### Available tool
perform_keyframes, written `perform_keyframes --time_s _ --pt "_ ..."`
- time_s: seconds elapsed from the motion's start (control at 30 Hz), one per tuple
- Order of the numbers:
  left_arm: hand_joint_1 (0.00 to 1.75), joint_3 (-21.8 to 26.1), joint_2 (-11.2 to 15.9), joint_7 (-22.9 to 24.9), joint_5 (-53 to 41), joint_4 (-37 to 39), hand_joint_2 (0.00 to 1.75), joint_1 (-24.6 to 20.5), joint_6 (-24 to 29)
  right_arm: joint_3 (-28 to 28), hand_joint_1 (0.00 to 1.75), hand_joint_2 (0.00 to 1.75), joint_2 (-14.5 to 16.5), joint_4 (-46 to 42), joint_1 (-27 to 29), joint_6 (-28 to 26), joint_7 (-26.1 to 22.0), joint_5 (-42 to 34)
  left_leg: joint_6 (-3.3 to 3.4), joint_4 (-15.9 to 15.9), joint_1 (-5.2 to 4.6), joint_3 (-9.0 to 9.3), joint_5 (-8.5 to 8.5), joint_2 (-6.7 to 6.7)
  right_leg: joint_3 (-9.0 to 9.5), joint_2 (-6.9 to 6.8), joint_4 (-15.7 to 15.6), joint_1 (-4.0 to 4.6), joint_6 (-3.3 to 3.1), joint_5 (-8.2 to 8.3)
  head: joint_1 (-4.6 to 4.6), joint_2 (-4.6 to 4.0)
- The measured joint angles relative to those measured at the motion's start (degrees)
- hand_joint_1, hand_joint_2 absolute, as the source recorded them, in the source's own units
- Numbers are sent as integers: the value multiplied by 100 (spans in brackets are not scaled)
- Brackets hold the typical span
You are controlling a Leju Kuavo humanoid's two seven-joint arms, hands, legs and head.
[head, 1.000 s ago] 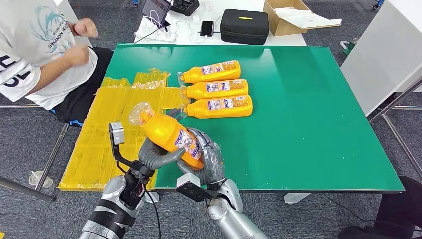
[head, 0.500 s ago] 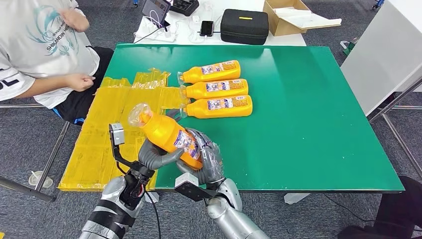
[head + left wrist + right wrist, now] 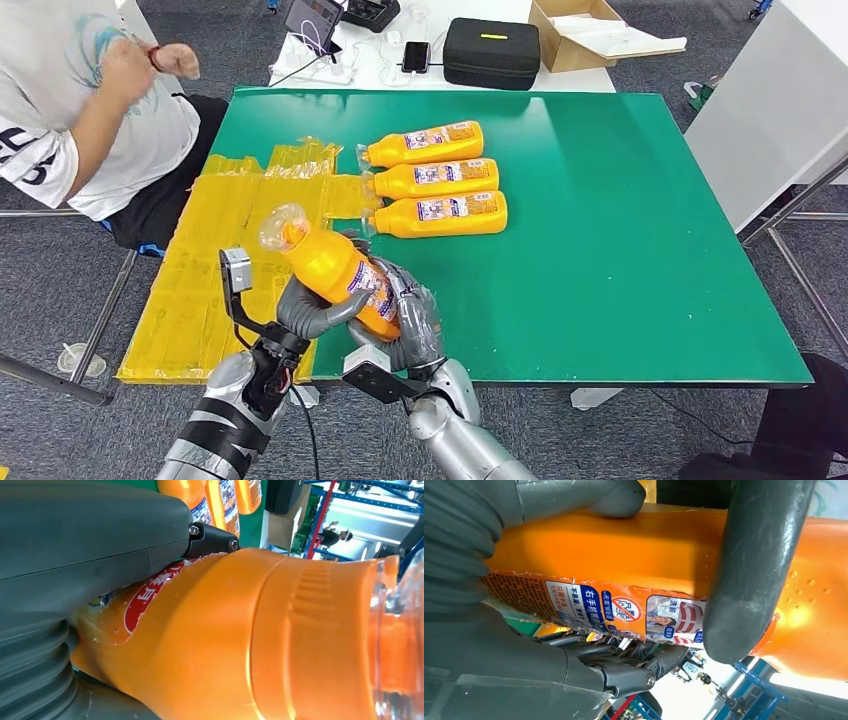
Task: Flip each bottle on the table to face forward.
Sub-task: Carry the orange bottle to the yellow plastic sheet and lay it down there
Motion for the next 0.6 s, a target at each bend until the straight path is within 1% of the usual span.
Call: perform_keyframes --time_s 0.23,0.27,0.33,0.37,0.4,0.47,0.6 --pt "175 22 -2 3 96 -1 175 12 -15 10 175 175 13 70 -24 14 -2 27 0 0 0 0 0 0 0 0 0 0 0 0 0 1" --pt "175 33 -4 13 147 -1 175 19 -37 10 167 175 14 76 -26 16 0 43 0 0 0 0 0 0 0 0 0 0 0 0 0 1" --pt "175 70 -6 57 283 -4 175 42 -124 12 80 175 14 88 -31 15 20 99 0 0 0 0 0 1 0 0 0 0 0 0 -1 0" --pt "175 92 -8 83 347 -9 175 55 -162 13 36 131 14 96 -34 8 49 161 0 0 0 1 0 1 0 0 0 0 0 0 -1 0" --pt "175 116 -11 108 406 -16 175 64 -188 10 0 87 14 103 -35 -2 95 274 0 0 0 1 0 0 0 0 0 0 0 0 -1 0" --pt "175 157 -16 146 476 -57 175 71 -176 -32 0 0 14 113 -25 -25 215 652 0 0 0 1 0 0 0 0 0 0 0 0 0 0" --pt "175 245 -17 208 435 -241 175 116 163 -349 0 0 11 48 42 -41 441 1345 0 0 0 0 0 0 0 0 0 0 0 0 1 0"
